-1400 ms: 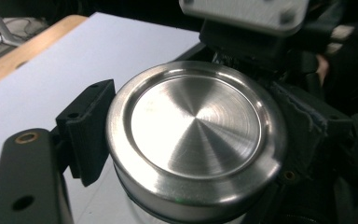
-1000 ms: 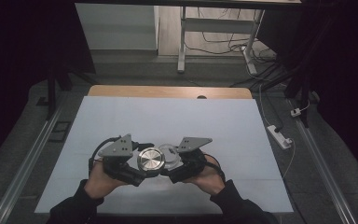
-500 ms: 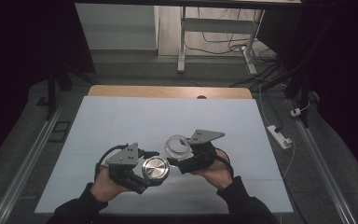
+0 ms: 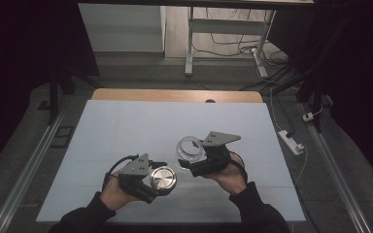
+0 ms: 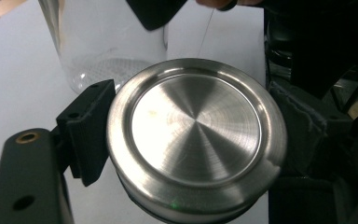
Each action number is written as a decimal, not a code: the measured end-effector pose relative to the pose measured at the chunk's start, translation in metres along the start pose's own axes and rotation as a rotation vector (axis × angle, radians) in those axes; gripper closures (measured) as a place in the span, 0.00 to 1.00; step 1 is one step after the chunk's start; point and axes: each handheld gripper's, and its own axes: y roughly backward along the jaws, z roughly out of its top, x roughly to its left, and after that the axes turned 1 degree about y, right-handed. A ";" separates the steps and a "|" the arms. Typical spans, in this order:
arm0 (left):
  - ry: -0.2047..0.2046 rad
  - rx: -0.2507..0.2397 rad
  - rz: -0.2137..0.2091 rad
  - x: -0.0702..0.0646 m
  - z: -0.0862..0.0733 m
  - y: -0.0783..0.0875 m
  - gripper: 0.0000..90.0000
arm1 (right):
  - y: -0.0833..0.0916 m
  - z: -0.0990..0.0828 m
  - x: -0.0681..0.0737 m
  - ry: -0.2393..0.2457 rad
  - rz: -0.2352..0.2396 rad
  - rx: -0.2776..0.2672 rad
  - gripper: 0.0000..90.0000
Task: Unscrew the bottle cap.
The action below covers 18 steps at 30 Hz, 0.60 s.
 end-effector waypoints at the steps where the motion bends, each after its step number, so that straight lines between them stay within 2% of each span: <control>1: 0.003 0.001 -0.002 0.000 -0.001 -0.001 0.22 | 0.001 0.000 0.000 0.000 -0.001 -0.001 0.16; 10: -0.005 0.041 0.006 0.002 -0.012 -0.017 0.22 | 0.003 0.002 0.000 0.004 -0.009 -0.007 0.16; 18: 0.004 0.065 -0.003 0.005 -0.020 -0.034 0.22 | -0.001 0.003 -0.007 0.005 -0.051 -0.007 0.16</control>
